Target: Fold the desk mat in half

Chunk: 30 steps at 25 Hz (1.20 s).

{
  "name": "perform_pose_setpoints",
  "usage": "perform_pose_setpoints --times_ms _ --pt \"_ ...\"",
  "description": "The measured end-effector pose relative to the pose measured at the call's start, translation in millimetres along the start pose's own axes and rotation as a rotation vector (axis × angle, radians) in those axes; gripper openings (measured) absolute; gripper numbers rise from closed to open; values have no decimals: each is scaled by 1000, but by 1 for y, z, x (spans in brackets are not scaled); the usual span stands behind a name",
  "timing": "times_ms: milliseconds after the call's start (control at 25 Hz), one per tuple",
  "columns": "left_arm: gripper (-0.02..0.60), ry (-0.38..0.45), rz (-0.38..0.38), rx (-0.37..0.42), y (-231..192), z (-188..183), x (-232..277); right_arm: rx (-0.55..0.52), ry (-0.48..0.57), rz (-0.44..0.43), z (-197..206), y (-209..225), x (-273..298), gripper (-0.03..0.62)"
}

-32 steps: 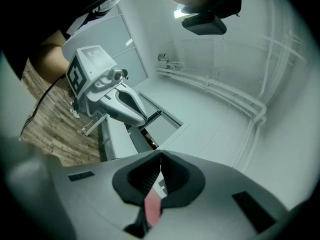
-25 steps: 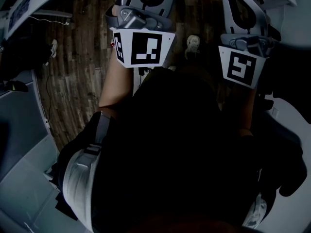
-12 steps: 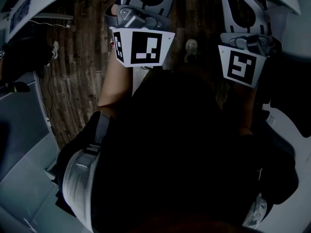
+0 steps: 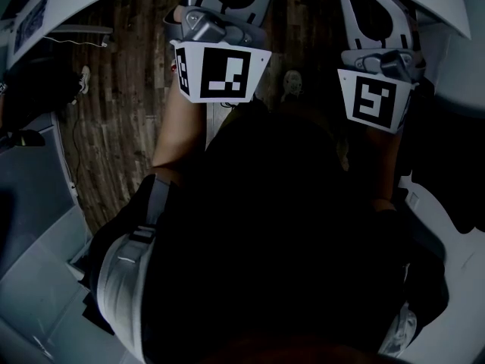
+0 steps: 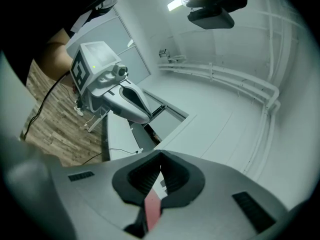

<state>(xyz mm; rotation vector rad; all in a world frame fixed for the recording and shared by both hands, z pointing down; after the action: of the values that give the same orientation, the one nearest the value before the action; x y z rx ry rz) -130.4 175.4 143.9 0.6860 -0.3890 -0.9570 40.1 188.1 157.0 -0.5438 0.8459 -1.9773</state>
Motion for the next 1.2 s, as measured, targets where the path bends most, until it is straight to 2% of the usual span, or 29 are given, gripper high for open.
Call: perform_pose_setpoints --times_ms 280,720,1200 --pt "12 -7 -1 -33 -4 8 44 -31 -17 -49 29 18 28 29" --pt "12 -42 -18 1 0 16 101 -69 -8 -66 67 50 67 29" --pt "12 -66 -13 -9 5 27 132 -36 14 -76 97 62 92 29"
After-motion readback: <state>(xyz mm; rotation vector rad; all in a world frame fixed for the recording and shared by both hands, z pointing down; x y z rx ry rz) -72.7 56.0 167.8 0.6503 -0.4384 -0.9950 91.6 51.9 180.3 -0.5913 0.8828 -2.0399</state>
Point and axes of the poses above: the fingertips, and each gripper's own axes: x forward along the fingers, y to its right, z out of its underside, the point moved 9 cm from there along -x, backward along the fingers, and after that the axes turned 5 degrees about -y, right-handed, at the moved point
